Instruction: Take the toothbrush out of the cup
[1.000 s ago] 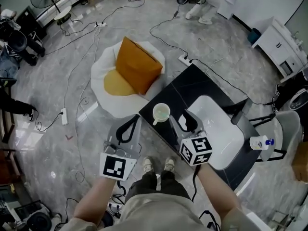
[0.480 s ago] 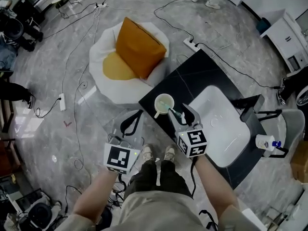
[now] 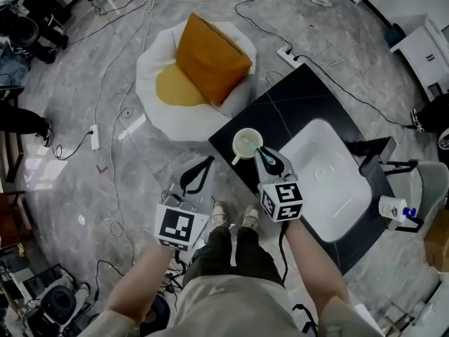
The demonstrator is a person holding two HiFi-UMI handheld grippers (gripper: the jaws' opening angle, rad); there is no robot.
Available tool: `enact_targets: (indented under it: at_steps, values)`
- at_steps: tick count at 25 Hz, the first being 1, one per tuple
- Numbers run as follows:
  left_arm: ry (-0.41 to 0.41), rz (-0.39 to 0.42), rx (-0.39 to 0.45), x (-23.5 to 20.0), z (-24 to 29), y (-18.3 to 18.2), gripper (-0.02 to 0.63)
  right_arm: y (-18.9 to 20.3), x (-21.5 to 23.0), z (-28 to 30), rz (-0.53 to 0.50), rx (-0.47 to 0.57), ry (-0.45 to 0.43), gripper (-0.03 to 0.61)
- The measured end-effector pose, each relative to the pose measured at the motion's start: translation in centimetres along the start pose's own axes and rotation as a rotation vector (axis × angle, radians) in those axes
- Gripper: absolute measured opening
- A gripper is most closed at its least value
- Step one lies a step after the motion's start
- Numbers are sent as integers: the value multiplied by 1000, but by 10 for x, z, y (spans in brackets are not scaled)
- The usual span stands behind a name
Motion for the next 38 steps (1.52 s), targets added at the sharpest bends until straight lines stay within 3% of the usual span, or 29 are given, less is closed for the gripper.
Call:
enact_targets:
  at_steps: [5,9,18,24,30,38]
  values:
    - [-14,2,7,0,-4,-7,2,-18,-5,-12,-6,34,-16,35]
    - [-33,20,50,-1,-12,-27,2,-57,-12,-34,-28,106,-41,35]
    - [-89,132,183,-3,-42,-106,2,-167,-33,-109,-65,289,-98,34]
    - [-110,149,285,9,-71,-162,2,-229,-54,-169,-113,438,-130,34]
    - [-102,208,378,24,-107,-205,2,-260,-75,-220,-163,510,-151,34]
    - [-66,216,430,39,-126,-211,2,-262,-86,-256,-197,517,-153,34]
Point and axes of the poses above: the fingertips, and each gripper's own axes: z forward along the fingers, x to its right, y out of its underside, the point moved 6 cm from there along -z, backward along the fingers, and after that the axes turned 1 degree about x, right-handed, at the moved point
